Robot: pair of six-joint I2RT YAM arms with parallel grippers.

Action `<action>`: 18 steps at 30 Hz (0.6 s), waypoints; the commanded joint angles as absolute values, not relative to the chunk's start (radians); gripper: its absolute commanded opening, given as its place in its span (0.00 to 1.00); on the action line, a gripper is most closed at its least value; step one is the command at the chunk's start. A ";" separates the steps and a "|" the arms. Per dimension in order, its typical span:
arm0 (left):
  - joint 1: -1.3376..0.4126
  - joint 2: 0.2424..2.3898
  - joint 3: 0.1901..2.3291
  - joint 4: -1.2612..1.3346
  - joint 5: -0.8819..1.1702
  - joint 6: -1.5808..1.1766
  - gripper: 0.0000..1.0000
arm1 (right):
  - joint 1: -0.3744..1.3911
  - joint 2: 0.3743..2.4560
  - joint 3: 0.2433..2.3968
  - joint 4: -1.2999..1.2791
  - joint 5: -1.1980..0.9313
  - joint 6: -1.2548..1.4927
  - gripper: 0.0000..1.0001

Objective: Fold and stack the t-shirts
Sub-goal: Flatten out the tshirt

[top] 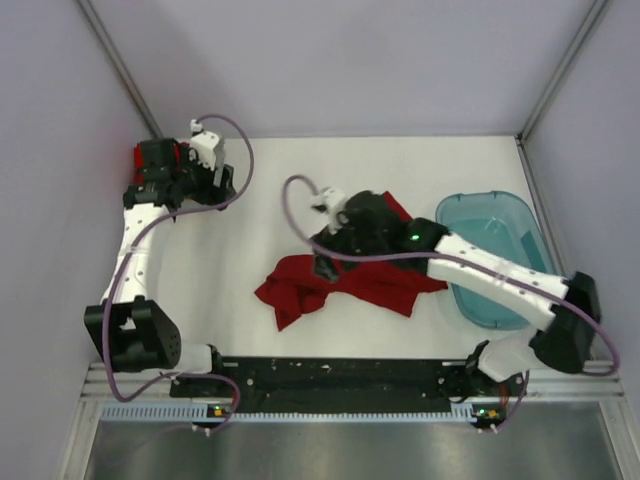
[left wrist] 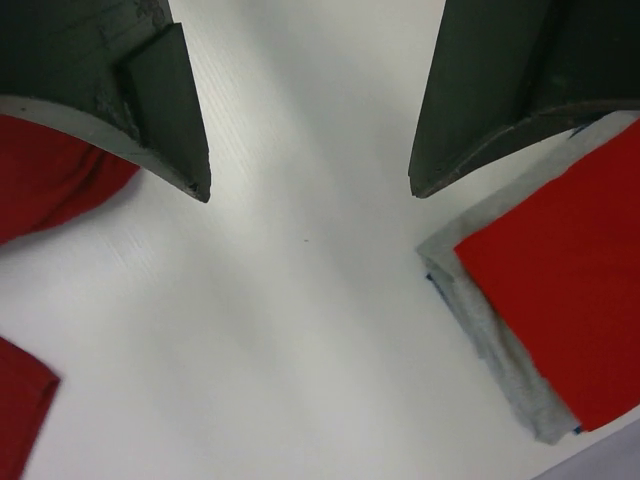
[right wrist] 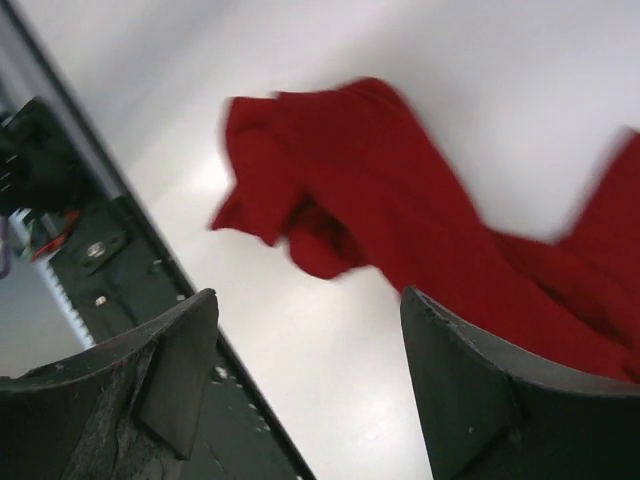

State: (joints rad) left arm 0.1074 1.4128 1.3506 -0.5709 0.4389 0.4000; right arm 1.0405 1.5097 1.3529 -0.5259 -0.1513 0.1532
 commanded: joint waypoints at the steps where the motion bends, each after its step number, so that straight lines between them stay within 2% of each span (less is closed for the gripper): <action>1: -0.025 1.384 1.307 -0.711 0.592 0.481 0.81 | 0.817 1.272 1.116 -0.525 -0.046 0.319 0.72; 5: -0.245 1.376 1.212 -0.824 0.512 0.581 0.83 | 0.614 1.190 0.961 -0.525 -0.017 0.337 0.71; 6: -0.286 1.371 1.177 -0.822 0.509 0.592 0.87 | 0.568 1.187 0.937 -0.525 -0.011 0.336 0.71; 7: -0.326 1.367 1.151 -0.816 0.506 0.601 0.96 | 0.533 1.195 0.921 -0.523 -0.011 0.334 0.71; 8: -0.359 1.367 1.123 -0.805 0.496 0.604 0.99 | 0.494 1.207 0.914 -0.520 -0.011 0.324 0.71; 12: -0.462 1.399 1.072 -0.804 0.443 0.629 0.99 | 0.465 1.340 0.954 -0.520 -0.005 0.279 0.72; 18: -0.485 1.439 0.979 -0.749 0.345 0.652 0.96 | 0.423 1.549 1.005 -0.529 0.071 0.273 0.73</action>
